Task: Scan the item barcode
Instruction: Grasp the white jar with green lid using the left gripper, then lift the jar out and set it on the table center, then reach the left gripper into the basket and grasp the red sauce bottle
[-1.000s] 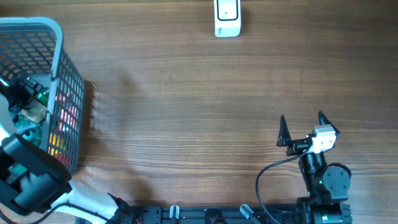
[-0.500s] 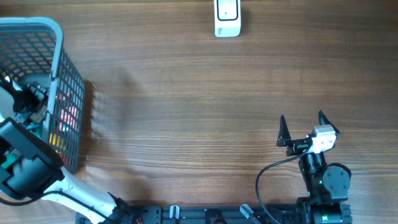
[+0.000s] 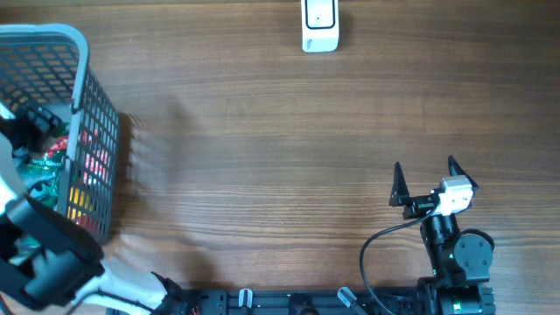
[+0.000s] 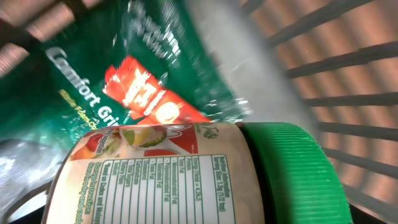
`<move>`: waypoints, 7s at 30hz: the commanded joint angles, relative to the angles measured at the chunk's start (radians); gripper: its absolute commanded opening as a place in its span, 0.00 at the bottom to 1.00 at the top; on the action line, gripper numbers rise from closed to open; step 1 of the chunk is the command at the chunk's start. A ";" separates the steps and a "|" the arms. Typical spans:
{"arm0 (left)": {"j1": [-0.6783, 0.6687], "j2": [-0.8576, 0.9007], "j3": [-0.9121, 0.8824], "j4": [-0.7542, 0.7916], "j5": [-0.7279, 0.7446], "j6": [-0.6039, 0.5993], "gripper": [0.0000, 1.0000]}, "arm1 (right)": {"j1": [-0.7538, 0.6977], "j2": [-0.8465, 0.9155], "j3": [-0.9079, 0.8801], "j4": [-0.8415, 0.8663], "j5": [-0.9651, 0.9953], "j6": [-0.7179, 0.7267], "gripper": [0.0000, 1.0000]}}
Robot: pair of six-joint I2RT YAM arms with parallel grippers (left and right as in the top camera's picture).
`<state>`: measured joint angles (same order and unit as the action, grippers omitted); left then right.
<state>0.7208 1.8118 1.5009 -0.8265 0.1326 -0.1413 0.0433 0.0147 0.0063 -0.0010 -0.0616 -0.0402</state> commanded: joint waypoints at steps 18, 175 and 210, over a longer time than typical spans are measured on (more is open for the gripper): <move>-0.003 -0.563 0.003 -0.011 0.273 -0.082 0.68 | 0.005 -0.005 -0.001 0.002 0.002 -0.012 1.00; -0.149 -0.287 0.032 -0.412 -0.280 -0.547 1.00 | 0.005 -0.005 -0.001 0.002 0.002 -0.012 1.00; -0.043 -0.269 -0.309 -0.150 -0.438 -0.548 1.00 | 0.005 -0.005 -0.001 0.002 0.002 -0.012 1.00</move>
<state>0.6708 1.5379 1.2518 -1.0157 -0.2722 -0.6792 0.0433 0.0147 0.0063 -0.0010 -0.0616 -0.0402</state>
